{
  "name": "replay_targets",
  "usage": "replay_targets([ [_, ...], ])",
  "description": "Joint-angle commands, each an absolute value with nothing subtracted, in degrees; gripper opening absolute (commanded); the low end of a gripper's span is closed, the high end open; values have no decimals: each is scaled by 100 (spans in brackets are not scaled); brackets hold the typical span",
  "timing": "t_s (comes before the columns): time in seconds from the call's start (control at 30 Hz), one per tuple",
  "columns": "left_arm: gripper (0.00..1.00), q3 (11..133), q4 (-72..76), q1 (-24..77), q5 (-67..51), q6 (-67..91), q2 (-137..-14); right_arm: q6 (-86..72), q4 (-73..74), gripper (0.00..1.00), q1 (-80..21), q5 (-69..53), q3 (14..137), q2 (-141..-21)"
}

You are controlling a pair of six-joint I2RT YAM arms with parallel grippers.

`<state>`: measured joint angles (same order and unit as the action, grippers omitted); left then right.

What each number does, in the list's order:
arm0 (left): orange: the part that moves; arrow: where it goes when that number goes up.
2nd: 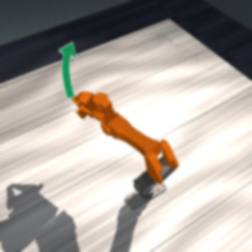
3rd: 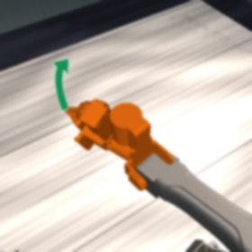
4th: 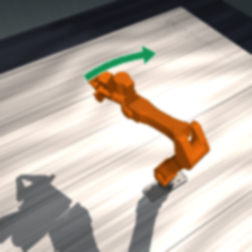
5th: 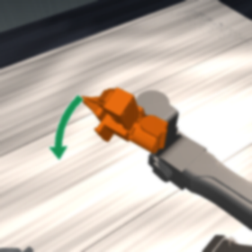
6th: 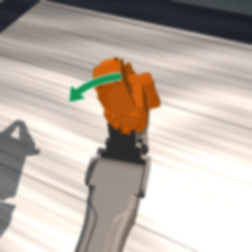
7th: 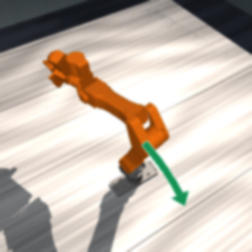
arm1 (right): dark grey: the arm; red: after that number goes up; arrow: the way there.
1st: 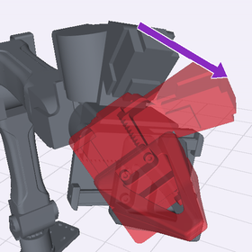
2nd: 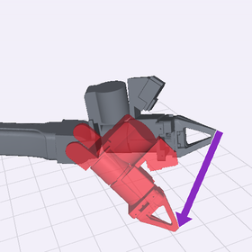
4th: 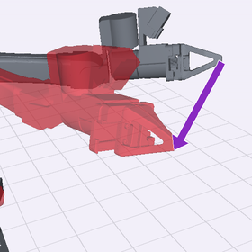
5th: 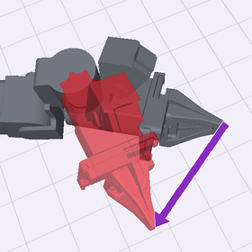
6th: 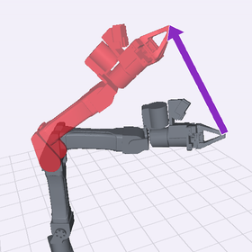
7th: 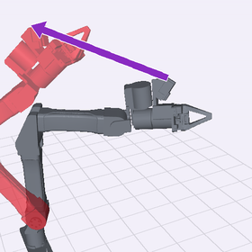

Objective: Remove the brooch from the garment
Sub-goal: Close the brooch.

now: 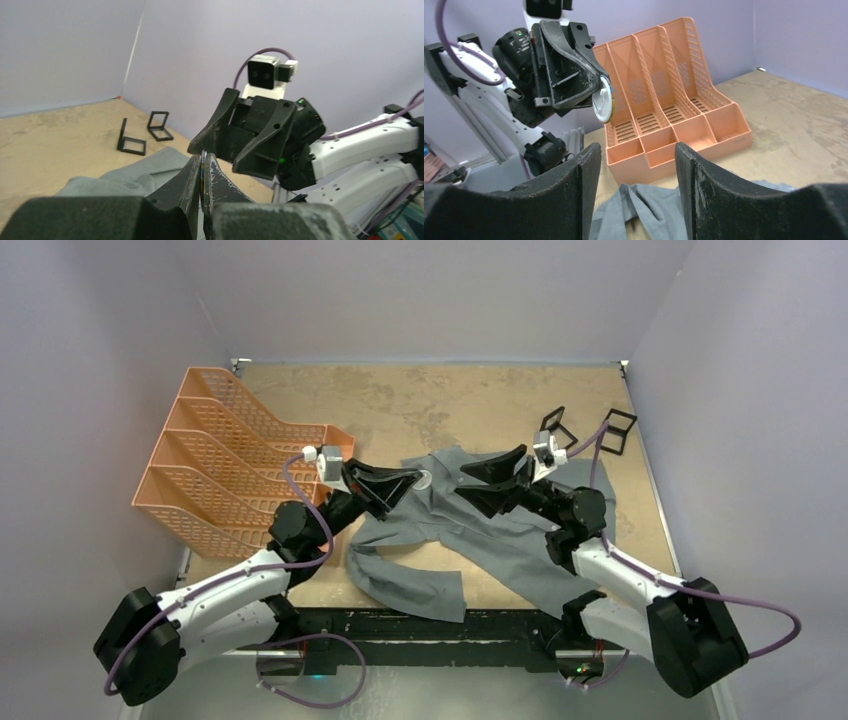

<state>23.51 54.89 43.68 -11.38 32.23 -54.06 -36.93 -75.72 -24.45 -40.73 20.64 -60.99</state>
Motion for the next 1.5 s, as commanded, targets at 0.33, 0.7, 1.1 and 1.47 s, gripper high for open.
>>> replay_targets([
  [0.33,0,2505,6829,4390,-1969,3990,-5831,-3946,-8563,58,-2978,-4270,2786,-6621],
  [0.7,0,2424,7260,4394,-2011,4163,-5954,-3869,-8448,48,-3166,-4350,3005,-6894],
  [1.1,0,2464,7191,4386,-2083,4150,-5950,-3883,-8501,23,-3243,-4472,3074,-6952],
  [1.47,10,3146,4129,4338,-2222,2626,-5064,-3266,-7260,0,-3242,-4574,3138,-6572],
])
